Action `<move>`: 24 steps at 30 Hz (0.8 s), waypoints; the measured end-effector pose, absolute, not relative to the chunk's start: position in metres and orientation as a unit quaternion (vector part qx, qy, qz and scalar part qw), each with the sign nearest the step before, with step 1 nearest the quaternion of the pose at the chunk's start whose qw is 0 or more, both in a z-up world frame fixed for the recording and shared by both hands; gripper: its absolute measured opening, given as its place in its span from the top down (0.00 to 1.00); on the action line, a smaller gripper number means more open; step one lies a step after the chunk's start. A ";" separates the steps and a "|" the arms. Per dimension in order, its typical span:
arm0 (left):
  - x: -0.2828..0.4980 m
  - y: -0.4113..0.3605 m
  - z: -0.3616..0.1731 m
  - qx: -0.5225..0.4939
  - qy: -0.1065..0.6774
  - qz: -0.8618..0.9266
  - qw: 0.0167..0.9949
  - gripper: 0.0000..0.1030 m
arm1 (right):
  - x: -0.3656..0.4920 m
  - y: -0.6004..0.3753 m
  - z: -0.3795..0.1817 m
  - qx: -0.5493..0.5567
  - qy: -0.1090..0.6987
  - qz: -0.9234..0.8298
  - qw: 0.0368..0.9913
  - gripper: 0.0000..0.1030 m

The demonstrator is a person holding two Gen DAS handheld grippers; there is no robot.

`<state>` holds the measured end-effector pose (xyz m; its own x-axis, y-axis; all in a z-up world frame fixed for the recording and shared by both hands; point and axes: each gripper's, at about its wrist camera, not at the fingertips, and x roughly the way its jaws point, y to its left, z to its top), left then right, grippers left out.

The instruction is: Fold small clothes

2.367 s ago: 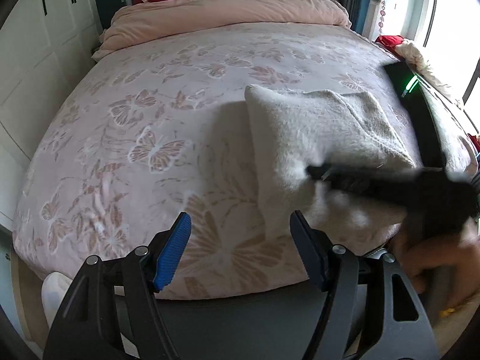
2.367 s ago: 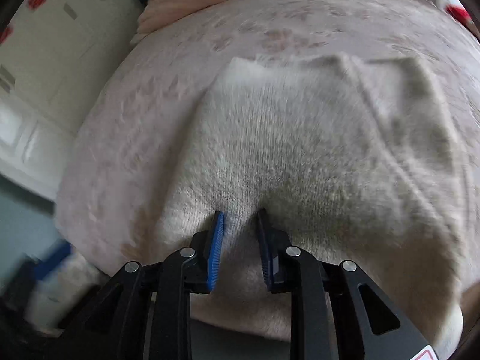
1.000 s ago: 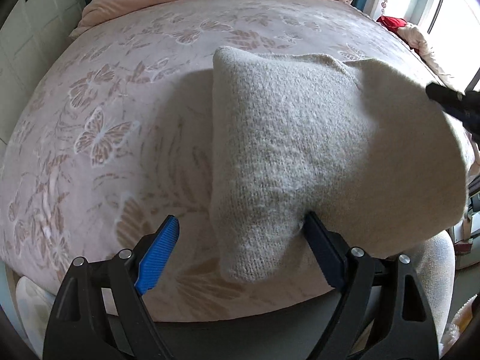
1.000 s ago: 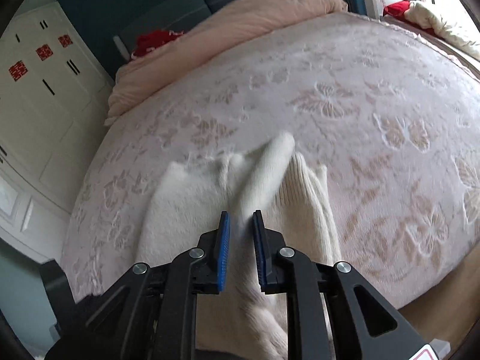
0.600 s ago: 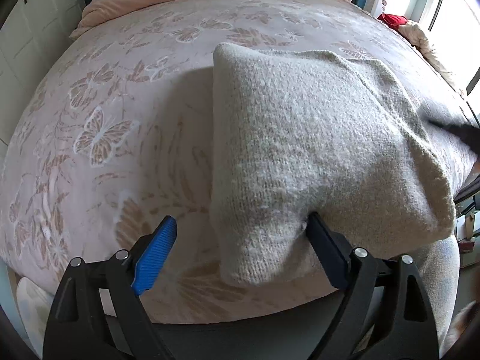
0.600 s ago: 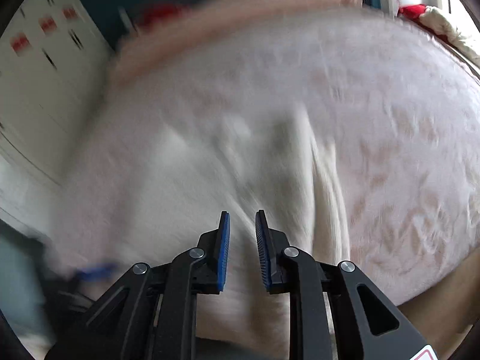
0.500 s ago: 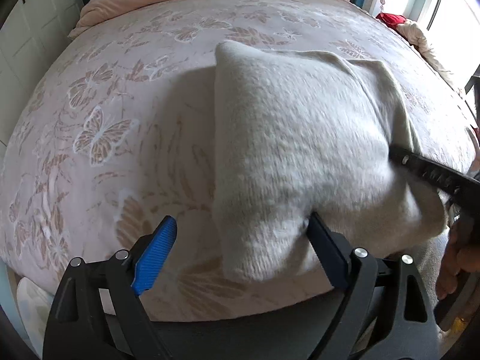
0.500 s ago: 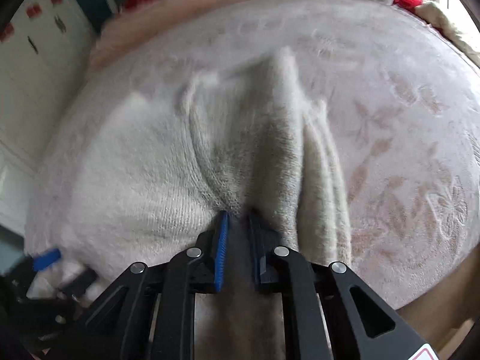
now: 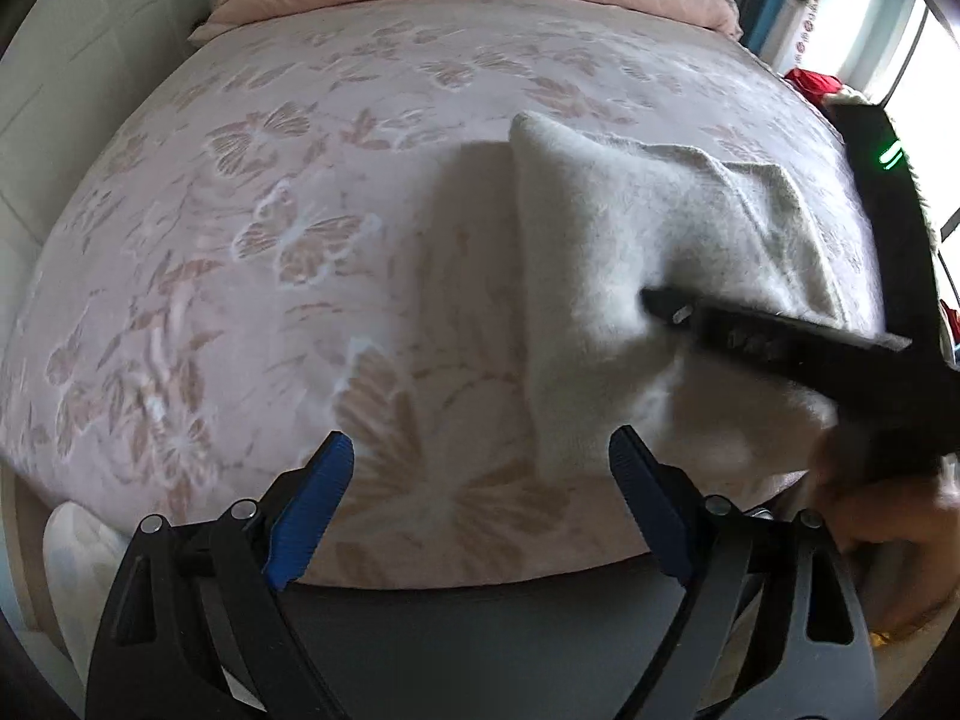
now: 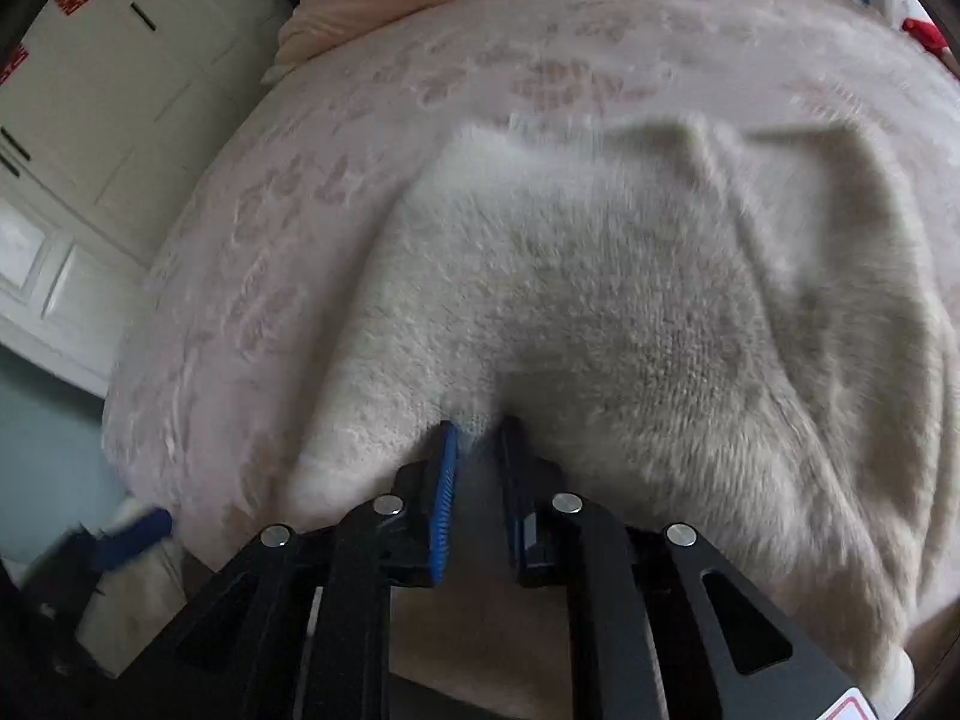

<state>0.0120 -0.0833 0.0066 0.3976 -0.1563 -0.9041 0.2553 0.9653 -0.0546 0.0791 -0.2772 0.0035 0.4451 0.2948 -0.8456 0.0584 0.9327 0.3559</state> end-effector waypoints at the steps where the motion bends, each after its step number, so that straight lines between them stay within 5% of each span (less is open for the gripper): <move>1: 0.012 -0.081 0.008 0.044 0.533 -0.123 0.836 0.18 | 0.076 -0.277 0.019 0.170 0.502 0.081 0.844 0.84; 5: 0.015 -0.081 0.007 0.034 0.537 -0.126 0.833 0.18 | 0.080 -0.272 -0.003 0.084 0.528 0.041 0.844 0.89; 8: 0.017 -0.088 0.007 0.027 0.542 -0.131 0.829 0.18 | 0.075 -0.299 -0.014 0.157 0.528 0.045 0.833 0.92; 12: 0.013 -0.097 0.016 0.046 0.525 -0.141 0.838 0.16 | 0.039 -0.336 0.034 0.197 0.478 -0.001 0.856 0.82; 16: 0.014 -0.105 0.011 0.048 0.533 -0.152 0.831 0.16 | 0.000 -0.366 0.015 0.203 0.499 -0.065 0.840 0.78; 20: 0.010 -0.122 0.007 0.057 0.535 -0.166 0.827 0.16 | -0.011 -0.379 -0.022 0.193 0.525 -0.077 0.825 0.98; 24: 0.007 -0.138 0.006 0.073 0.535 -0.176 0.823 0.16 | -0.002 -0.383 -0.030 0.187 0.524 -0.076 0.828 0.99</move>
